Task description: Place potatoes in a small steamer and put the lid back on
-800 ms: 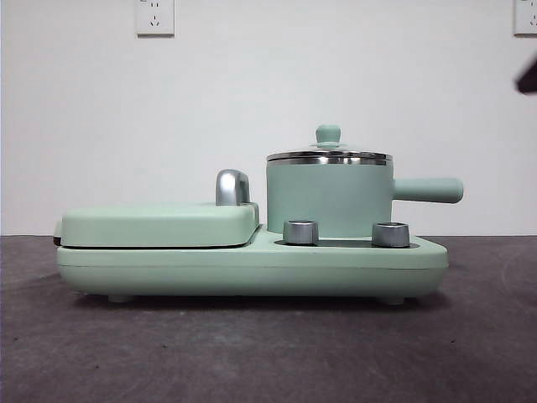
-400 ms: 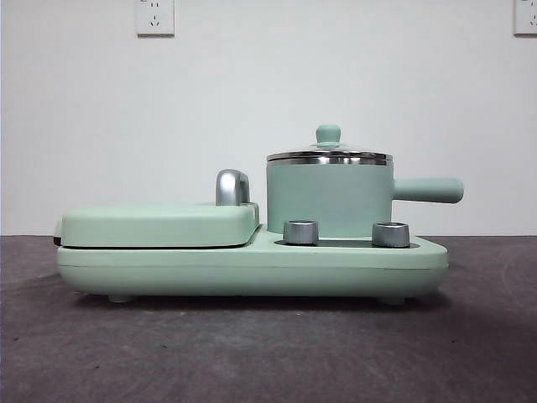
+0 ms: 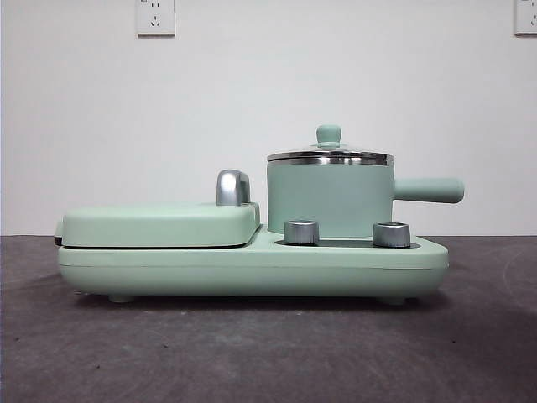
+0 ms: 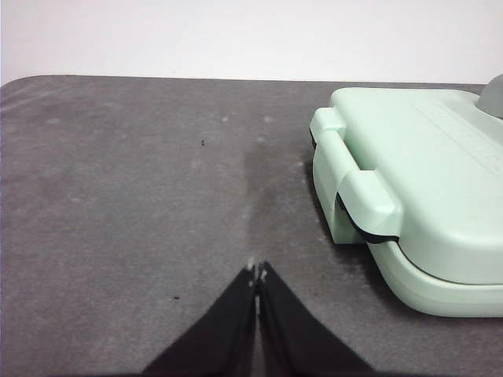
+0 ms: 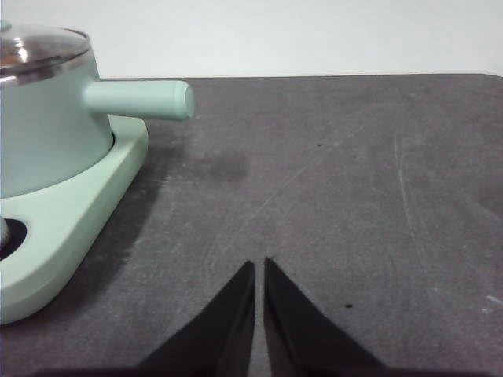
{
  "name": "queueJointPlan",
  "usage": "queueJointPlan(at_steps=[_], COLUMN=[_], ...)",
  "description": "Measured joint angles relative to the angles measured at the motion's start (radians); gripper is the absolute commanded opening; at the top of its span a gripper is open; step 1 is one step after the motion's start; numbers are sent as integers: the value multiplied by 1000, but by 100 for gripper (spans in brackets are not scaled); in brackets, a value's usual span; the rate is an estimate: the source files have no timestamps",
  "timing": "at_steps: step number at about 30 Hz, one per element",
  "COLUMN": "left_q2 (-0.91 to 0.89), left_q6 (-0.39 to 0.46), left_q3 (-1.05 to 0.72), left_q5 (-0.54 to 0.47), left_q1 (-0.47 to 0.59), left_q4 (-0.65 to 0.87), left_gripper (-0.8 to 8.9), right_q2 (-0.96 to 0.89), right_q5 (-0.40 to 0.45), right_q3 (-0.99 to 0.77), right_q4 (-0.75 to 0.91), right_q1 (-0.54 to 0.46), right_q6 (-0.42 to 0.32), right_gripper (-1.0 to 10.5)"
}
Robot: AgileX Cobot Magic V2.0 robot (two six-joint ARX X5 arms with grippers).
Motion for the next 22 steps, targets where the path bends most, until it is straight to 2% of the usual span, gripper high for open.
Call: queueJointPlan(at_steps=[7, 22], left_q2=[0, 0], left_q6=[0, 0], left_q3=[0, 0], left_q5=[0, 0], left_q1=[0, 0], left_q4=[0, 0], left_gripper=[6, 6], right_q2=[0, 0], right_q5=[84, 76], right_q3=[0, 0], right_q4=[-5, -1], right_q1=[16, 16], right_q6=[6, 7], right_gripper=[17, 17])
